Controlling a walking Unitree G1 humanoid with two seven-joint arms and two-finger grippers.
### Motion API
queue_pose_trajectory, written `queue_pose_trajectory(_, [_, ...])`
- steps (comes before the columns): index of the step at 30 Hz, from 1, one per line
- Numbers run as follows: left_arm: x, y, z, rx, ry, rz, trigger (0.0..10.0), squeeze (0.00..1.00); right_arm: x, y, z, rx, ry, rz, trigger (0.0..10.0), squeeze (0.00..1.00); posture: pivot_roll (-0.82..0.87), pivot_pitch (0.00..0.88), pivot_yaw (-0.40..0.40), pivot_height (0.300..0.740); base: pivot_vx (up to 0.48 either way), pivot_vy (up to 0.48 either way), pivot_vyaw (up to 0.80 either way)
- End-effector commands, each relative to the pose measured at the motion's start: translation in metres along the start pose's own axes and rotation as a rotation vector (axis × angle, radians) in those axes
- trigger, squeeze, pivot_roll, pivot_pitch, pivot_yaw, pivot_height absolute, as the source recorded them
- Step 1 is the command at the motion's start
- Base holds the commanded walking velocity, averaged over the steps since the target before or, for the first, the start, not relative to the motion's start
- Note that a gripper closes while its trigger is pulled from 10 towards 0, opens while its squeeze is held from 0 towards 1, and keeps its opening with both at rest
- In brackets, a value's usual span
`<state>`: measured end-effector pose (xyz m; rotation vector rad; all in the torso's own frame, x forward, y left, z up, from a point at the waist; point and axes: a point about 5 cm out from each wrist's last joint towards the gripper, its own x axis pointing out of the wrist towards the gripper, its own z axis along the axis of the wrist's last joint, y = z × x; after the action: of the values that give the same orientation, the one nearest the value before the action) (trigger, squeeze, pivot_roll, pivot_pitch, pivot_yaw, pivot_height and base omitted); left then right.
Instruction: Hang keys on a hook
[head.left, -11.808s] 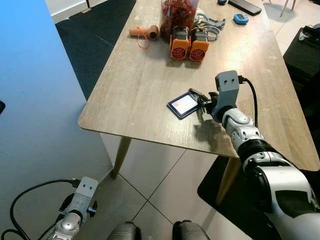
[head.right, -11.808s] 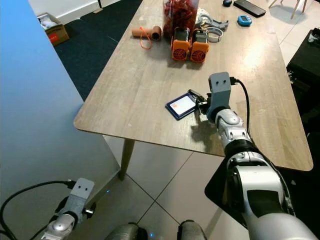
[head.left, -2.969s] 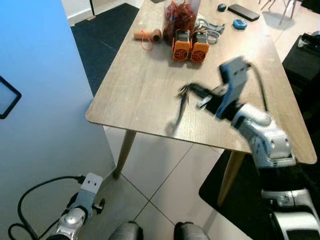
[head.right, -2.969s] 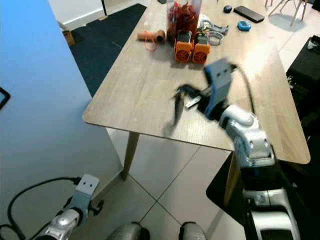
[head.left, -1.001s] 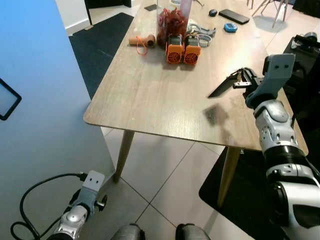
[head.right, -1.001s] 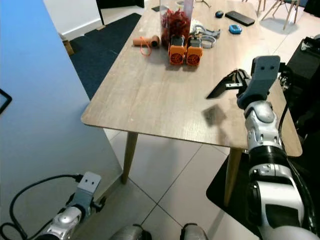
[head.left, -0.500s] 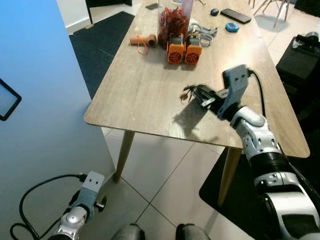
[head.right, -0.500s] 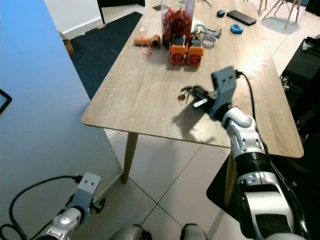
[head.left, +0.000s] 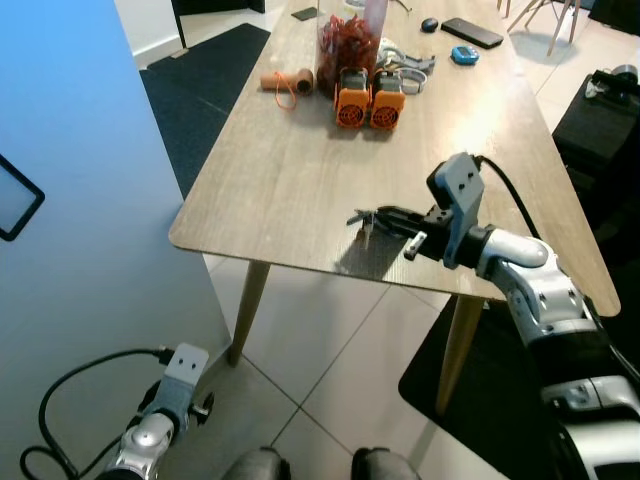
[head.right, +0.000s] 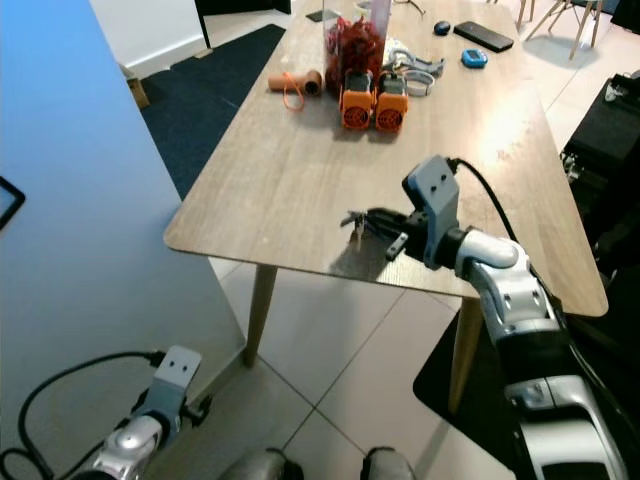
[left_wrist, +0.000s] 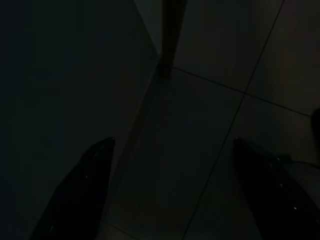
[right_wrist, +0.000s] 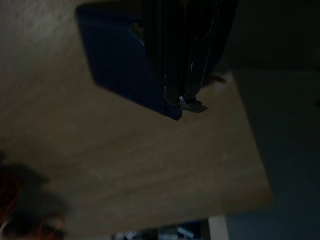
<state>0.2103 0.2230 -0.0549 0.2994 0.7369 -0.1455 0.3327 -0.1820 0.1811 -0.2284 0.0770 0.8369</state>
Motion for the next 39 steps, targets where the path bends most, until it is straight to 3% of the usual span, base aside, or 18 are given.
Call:
queue_pose_trajectory(1, [-0.002, -0.001, -0.005, -0.013, 0.013, -0.003, 10.0, 0.22, -0.003, 0.000, -0.001, -0.004, 0.020, -0.002, 10.0, 0.00, 0.06, 0.118, 0.000, 0.740, 0.000, 0.000, 0.00])
queue_pose_trajectory(12, [-0.001, -0.002, -0.004, -0.009, 0.011, -0.011, 10.0, 0.22, -0.014, -0.025, -0.015, 0.059, 0.083, -0.265, 10.0, 0.00, 0.06, 0.117, 0.001, 0.740, 0.000, 0.000, 0.00])
queue_pose_trajectory(22, [-0.001, -0.001, -0.005, -0.008, 0.015, -0.008, 10.0, 0.23, -0.016, -0.028, -0.019, 0.069, 0.099, -0.306, 10.0, 0.00, 0.06, 0.106, 0.000, 0.740, 0.000, 0.000, 0.00])
queue_pose_trajectory(23, [-0.001, -0.001, -0.005, -0.008, 0.014, -0.008, 10.0, 0.22, -0.016, -0.028, -0.019, 0.079, 0.097, -0.308, 10.0, 0.19, 0.06, 0.106, 0.000, 0.740, 0.000, 0.000, 0.00])
queue_pose_trajectory(24, [-0.001, -0.001, -0.005, -0.007, 0.014, -0.008, 10.0, 0.22, -0.015, -0.029, -0.019, 0.086, 0.095, -0.310, 10.0, 0.19, 0.06, 0.106, 0.000, 0.740, 0.000, 0.000, 0.00])
queue_pose_trajectory(25, [-0.001, -0.001, -0.005, -0.008, 0.014, -0.007, 10.0, 0.23, -0.016, -0.030, -0.019, 0.100, 0.094, -0.321, 10.0, 1.00, 0.06, 0.106, -0.002, 0.740, 0.000, 0.000, 0.00])
queue_pose_trajectory(32, [-0.001, 0.000, -0.003, -0.009, 0.014, -0.005, 10.0, 0.22, -0.018, -0.038, -0.017, 0.058, 0.093, -0.394, 10.0, 1.00, 0.06, 0.110, -0.001, 0.740, 0.000, 0.000, 0.00])
queue_pose_trajectory(33, [-0.001, 0.000, -0.003, -0.009, 0.014, -0.004, 10.0, 0.23, -0.019, -0.041, -0.016, 0.047, 0.086, -0.427, 10.0, 0.79, 0.06, 0.112, 0.000, 0.740, 0.000, 0.000, 0.00])
queue_pose_trajectory(34, [-0.001, 0.000, -0.003, -0.009, 0.015, -0.004, 10.0, 0.22, -0.020, -0.043, -0.015, 0.043, 0.078, -0.452, 10.0, 0.22, 0.06, 0.112, 0.000, 0.740, 0.000, 0.000, 0.00])
queue_pose_trajectory(35, [-0.001, 0.001, -0.004, -0.009, 0.015, -0.004, 10.0, 0.23, -0.020, -0.046, -0.012, 0.039, 0.057, -0.480, 10.0, 0.00, 0.06, 0.112, 0.000, 0.740, 0.000, 0.000, 0.00])
queue_pose_trajectory(39, [-0.001, 0.001, -0.004, -0.009, 0.018, -0.003, 10.0, 0.22, -0.023, -0.053, -0.005, 0.045, -0.010, -0.557, 10.0, 0.00, 0.06, 0.115, 0.000, 0.740, 0.000, 0.000, 0.00])
